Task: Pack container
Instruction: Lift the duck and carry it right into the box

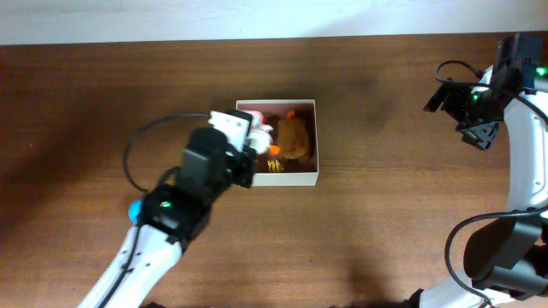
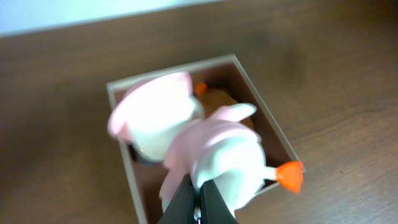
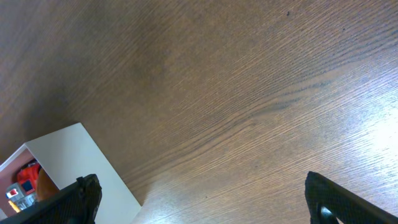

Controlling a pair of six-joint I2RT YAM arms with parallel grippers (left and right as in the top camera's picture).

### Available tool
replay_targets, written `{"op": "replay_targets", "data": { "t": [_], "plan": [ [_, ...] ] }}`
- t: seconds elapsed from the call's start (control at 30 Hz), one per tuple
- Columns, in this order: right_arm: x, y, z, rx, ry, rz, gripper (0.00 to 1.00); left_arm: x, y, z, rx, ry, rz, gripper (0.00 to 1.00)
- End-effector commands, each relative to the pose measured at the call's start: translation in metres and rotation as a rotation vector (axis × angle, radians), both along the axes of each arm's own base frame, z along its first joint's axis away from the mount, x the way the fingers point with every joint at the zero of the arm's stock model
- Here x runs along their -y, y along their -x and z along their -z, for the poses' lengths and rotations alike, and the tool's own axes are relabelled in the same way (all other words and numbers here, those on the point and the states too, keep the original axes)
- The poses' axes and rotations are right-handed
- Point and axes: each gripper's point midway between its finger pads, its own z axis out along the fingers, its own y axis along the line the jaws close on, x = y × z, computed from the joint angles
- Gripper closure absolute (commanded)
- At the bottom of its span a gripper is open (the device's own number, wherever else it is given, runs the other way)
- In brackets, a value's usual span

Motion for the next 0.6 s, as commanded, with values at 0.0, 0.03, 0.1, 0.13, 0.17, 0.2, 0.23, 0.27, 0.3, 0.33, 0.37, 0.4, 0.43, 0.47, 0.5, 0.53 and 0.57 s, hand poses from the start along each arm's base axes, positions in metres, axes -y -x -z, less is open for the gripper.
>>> {"op": "replay_targets", "data": {
  "t": [0.0, 0.03, 0.1, 0.13, 0.17, 0.2, 0.23, 0.27, 0.3, 0.33, 0.37, 0.4, 0.43, 0.47, 0.5, 0.53, 0.57],
  "plan": [
    [0.0, -0.001, 0.0, -0.002, 0.007, 0.003, 0.01, 0.008, -0.005, 0.011, -0.029, 0.01, -0.124, 0.98],
    [0.0, -0.001, 0.0, -0.002, 0.007, 0.003, 0.02, 0.012, -0.005, 0.015, -0.035, 0.005, -0.125, 0.98],
    [0.0, -0.001, 0.0, -0.002, 0.007, 0.003, 0.01, 0.02, -0.005, 0.024, -0.043, -0.015, -0.113, 0.98],
    [0.0, -0.001, 0.0, -0.001, 0.007, 0.003, 0.01, 0.023, -0.005, 0.029, -0.048, -0.024, -0.11, 0.98],
    [0.0, -0.001, 0.0, -0.001, 0.007, 0.003, 0.01, 0.026, -0.006, 0.033, -0.052, -0.031, -0.108, 0.98],
    [0.0, -0.001, 0.0, -0.001, 0.007, 0.003, 0.01, 0.03, -0.008, 0.04, -0.06, -0.037, -0.102, 0.98],
    [0.0, -0.001, 0.0, -0.001, 0.007, 0.003, 0.01, 0.031, -0.009, 0.043, -0.065, -0.039, -0.102, 0.98],
    [0.0, -0.001, 0.0, -0.001, 0.007, 0.003, 0.01, 0.032, -0.009, 0.046, -0.075, -0.036, -0.109, 0.98],
    [0.0, -0.001, 0.0, -0.002, 0.007, 0.003, 0.01, 0.032, -0.01, 0.049, -0.083, -0.033, -0.115, 0.97],
    [0.0, -0.001, 0.0, -0.002, 0.007, 0.003, 0.01, 0.034, -0.01, 0.051, -0.087, -0.032, -0.114, 0.89],
    [0.0, -0.001, 0.0, -0.001, 0.007, 0.003, 0.01, 0.034, -0.011, 0.052, -0.088, -0.031, -0.112, 0.75],
    [0.0, -0.001, 0.0, -0.001, 0.007, 0.003, 0.01, 0.035, -0.011, 0.052, -0.086, -0.03, -0.112, 0.58],
    [0.0, -0.001, 0.0, -0.002, 0.007, 0.003, 0.01, 0.036, -0.013, 0.05, -0.077, -0.022, -0.112, 0.3],
    [0.0, -0.001, 0.0, -0.001, 0.007, 0.003, 0.01, 0.037, -0.014, 0.048, -0.069, -0.015, -0.111, 0.23],
    [0.0, -0.001, 0.0, -0.001, 0.007, 0.003, 0.01, 0.039, -0.015, 0.046, -0.064, -0.005, -0.105, 0.17],
    [0.0, -0.001, 0.0, -0.001, 0.007, 0.003, 0.01, 0.041, -0.016, 0.044, -0.058, 0.003, -0.102, 0.13],
    [0.0, -0.001, 0.0, -0.002, 0.007, 0.003, 0.01, 0.043, -0.017, 0.042, -0.051, 0.014, -0.097, 0.04]
  ]
}}
